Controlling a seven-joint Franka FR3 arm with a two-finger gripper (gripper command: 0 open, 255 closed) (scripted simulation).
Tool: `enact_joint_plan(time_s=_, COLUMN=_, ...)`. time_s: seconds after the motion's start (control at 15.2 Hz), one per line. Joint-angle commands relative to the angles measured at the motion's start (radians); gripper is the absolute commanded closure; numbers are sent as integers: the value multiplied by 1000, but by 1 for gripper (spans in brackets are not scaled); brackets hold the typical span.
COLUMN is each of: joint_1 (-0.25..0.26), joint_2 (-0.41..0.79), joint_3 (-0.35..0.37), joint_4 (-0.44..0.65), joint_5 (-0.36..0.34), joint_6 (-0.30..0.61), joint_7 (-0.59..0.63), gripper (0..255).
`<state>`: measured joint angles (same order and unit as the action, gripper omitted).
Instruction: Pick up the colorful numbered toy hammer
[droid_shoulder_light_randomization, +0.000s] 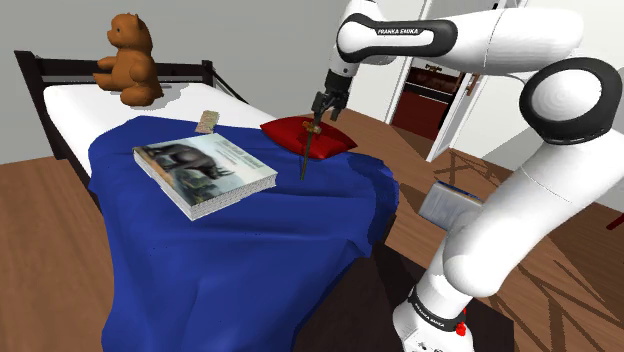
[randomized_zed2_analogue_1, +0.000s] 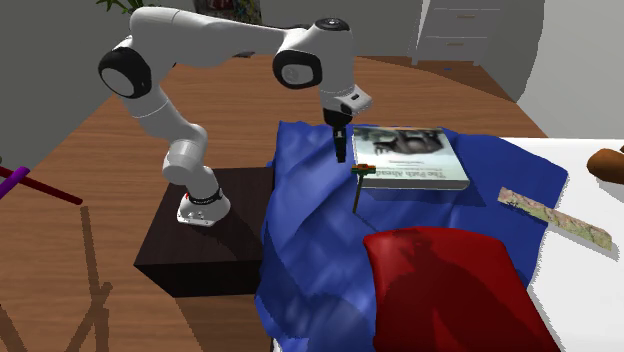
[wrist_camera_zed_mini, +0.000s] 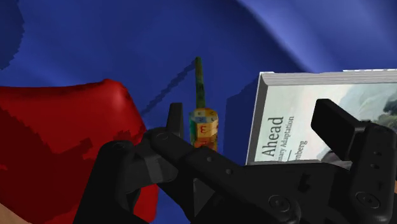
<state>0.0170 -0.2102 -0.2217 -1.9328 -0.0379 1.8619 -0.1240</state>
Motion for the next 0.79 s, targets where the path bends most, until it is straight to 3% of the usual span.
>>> enact_joint_plan(time_s=0.0, joint_1=-3, joint_2=85, joint_3=-18, joint_4=75, joint_5=21, joint_6=2, joint_7=-29, gripper=0)
enact_joint_plan(time_s=0.26, joint_1=-18, joint_2=259, joint_3=-43, joint_4=238, joint_5=72, joint_6=-9, joint_7=-79, gripper=0)
enact_joint_plan(time_s=0.73, joint_1=-19, joint_2=267, joint_3=-42, joint_4=165, joint_5=75, joint_6=71, joint_7=-83, gripper=0)
